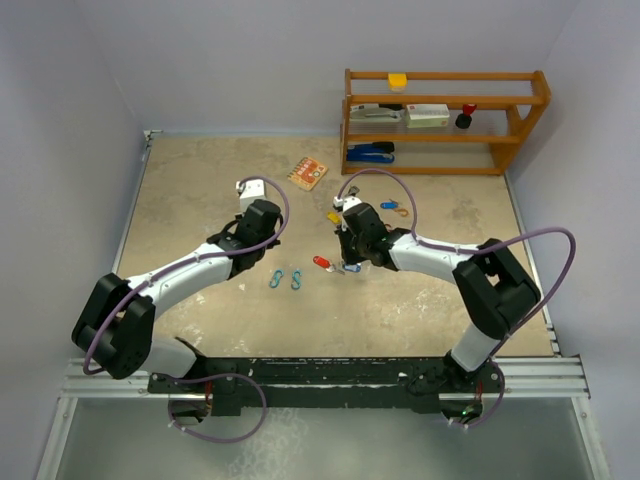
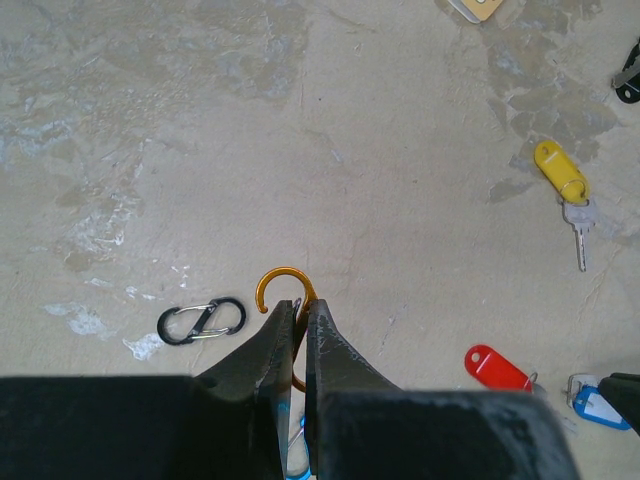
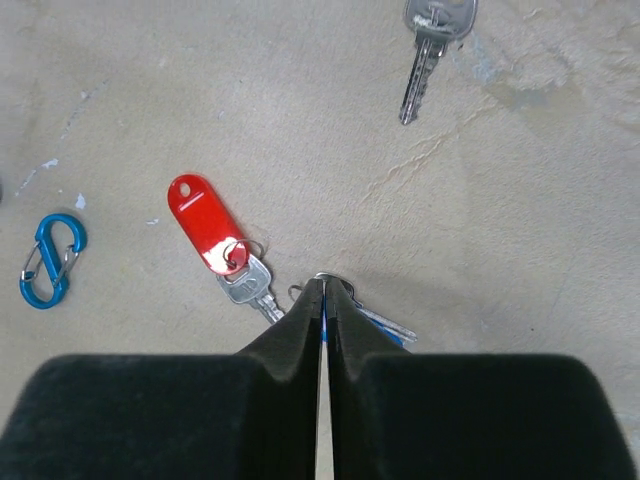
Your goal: Put the keys on the keyring
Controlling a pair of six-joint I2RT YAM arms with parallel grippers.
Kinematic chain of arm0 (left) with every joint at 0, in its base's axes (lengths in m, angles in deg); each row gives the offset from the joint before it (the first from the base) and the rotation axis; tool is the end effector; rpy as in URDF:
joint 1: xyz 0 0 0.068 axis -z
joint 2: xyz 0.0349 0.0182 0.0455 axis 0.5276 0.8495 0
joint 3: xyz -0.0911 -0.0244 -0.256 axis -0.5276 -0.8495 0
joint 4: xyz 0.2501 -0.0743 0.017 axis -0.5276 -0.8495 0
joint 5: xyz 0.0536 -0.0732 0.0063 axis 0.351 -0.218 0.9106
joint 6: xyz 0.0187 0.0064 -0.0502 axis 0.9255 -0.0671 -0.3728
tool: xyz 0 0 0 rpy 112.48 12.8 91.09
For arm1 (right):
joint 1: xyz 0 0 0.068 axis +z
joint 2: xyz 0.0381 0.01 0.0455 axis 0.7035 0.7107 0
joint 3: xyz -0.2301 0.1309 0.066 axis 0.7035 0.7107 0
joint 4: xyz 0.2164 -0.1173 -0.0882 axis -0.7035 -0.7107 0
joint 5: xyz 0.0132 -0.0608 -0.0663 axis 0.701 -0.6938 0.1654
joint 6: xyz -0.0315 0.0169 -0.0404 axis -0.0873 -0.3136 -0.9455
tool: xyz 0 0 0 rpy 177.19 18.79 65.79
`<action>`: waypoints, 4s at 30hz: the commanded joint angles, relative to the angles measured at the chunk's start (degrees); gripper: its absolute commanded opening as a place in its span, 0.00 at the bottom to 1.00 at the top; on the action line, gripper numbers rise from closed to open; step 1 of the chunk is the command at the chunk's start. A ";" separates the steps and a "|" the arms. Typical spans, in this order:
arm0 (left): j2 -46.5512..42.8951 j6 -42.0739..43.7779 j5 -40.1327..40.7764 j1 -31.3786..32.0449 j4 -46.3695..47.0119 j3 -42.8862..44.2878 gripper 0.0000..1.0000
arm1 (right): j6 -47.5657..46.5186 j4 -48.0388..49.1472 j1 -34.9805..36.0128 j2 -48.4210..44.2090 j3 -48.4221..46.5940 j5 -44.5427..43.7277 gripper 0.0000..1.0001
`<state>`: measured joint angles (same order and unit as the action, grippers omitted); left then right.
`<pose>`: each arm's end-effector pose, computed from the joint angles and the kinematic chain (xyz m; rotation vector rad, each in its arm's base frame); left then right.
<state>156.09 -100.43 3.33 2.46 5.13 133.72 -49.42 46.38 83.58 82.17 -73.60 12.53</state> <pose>0.2518 -0.1510 0.2237 -0.2711 2.1767 -0.0978 0.2754 0.2188 0.1790 -0.3860 2.3197 0.4206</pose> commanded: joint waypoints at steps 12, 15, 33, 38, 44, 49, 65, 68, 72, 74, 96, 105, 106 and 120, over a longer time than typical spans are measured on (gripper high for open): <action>-0.85 0.74 -0.12 -0.47 2.20 0.29 0.00 | -2.39 -0.41 0.19 -2.65 0.28 1.55 0.45; -0.81 0.77 -0.14 -0.49 2.18 0.50 0.00 | -3.03 -0.42 0.31 -2.15 0.31 2.62 0.45; -0.58 0.86 -0.14 -0.56 1.94 0.82 0.00 | -3.84 -0.65 1.62 1.36 -0.42 2.99 0.37; -0.59 0.79 -0.14 -0.55 2.01 0.43 0.00 | -3.83 -0.82 1.57 1.35 -0.48 2.19 0.33; -0.55 0.82 -0.08 -0.64 2.14 0.25 0.00 | -3.75 -0.64 1.62 0.98 -0.47 1.91 0.29; -0.55 0.73 -0.26 -0.64 2.42 0.15 0.00 | -3.89 -0.99 1.56 0.85 -0.51 1.66 0.24; -1.97 0.45 -0.56 -0.64 2.44 -0.48 0.00 | -3.21 -0.13 1.59 -0.32 0.09 -0.01 0.16; -1.02 0.76 -0.87 -0.64 2.19 0.31 0.00 | -2.95 -0.03 1.56 -0.74 0.32 -0.45 0.16; -0.80 0.68 -1.11 -0.64 2.49 0.29 0.00 | -2.89 -0.24 1.60 -1.15 -0.08 -0.58 0.15; -0.92 0.53 -1.09 -0.66 2.38 0.07 0.00 | -2.97 -0.38 1.58 -1.55 -0.32 -0.66 0.15; -0.50 0.45 -1.98 -0.64 3.15 -0.24 0.00 | -0.19 -3.00 1.55 -1.54 -4.57 -2.95 0.24; -0.47 0.52 -1.95 -0.69 2.92 0.03 0.00 | -0.74 -3.35 1.59 1.84 -4.91 -2.93 0.28; -0.52 0.51 -1.86 -0.65 2.82 0.02 0.00 | -0.70 -3.37 1.55 2.00 -4.89 -3.03 0.28; -0.33 0.59 -1.75 -0.64 2.88 0.11 0.00 | -0.74 -3.34 1.57 2.41 -4.50 -2.51 0.22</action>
<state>156.01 -100.41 1.63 2.29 6.31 133.50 -49.90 43.05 84.93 84.71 -76.40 10.89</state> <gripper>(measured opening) 0.022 0.232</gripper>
